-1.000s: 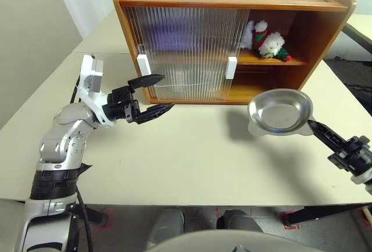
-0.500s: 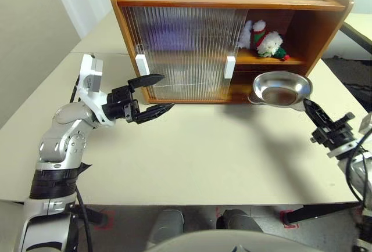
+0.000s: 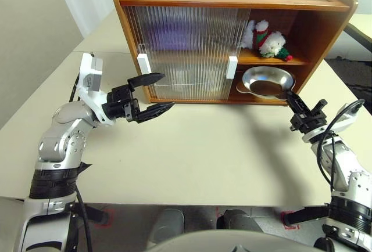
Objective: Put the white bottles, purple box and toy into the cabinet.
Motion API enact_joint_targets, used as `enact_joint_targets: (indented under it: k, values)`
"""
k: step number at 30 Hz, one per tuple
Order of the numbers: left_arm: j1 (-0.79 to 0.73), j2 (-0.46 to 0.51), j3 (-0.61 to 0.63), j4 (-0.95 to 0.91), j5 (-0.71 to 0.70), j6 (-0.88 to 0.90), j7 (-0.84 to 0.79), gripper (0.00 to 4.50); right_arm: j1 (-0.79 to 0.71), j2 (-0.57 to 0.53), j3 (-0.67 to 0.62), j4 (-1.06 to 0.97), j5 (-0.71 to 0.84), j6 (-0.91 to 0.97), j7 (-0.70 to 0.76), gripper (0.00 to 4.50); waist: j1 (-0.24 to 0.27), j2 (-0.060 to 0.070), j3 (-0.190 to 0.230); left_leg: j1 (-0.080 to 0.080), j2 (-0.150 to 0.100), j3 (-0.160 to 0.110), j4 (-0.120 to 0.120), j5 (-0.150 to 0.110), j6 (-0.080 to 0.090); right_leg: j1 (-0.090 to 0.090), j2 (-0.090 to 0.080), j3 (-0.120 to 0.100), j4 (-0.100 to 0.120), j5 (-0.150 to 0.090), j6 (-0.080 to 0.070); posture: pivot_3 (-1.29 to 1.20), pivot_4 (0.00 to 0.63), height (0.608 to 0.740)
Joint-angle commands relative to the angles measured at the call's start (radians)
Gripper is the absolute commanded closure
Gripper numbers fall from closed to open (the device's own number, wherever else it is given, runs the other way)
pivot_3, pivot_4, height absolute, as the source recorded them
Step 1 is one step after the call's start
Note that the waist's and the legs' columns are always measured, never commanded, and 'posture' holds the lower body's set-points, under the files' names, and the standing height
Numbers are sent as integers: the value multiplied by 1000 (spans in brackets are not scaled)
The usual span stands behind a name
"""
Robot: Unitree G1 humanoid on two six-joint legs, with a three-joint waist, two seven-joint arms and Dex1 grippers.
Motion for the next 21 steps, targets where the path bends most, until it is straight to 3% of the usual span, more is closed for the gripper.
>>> enact_joint_targets:
  k: [1, 10, 21]
  values:
    - [4, 9, 1, -14, 2, 10, 1, 0, -19, 29, 8, 10, -33, -35, -21, 4464, 0, 0, 0, 0, 0, 0, 0, 0, 0, 0, 0, 0, 0, 0, 0, 164, 0, 740]
    - [17, 12, 6, -14, 1, 6, -6, 0, -72, 94, 22, 33, -140, -94, -45, 4464, 1, 1, 0, 0, 0, -1, -1, 0, 0, 0, 0, -1, 0, 0, 0, 164, 0, 740]
    - [26, 18, 9, -29, -4, 15, -1, 0, -141, 185, 29, -3, -201, -169, -181, 4464, 2, 1, 0, 0, 1, -3, -2, 0, -1, -1, 0, -1, 0, 0, -1, 171, 0, 740]
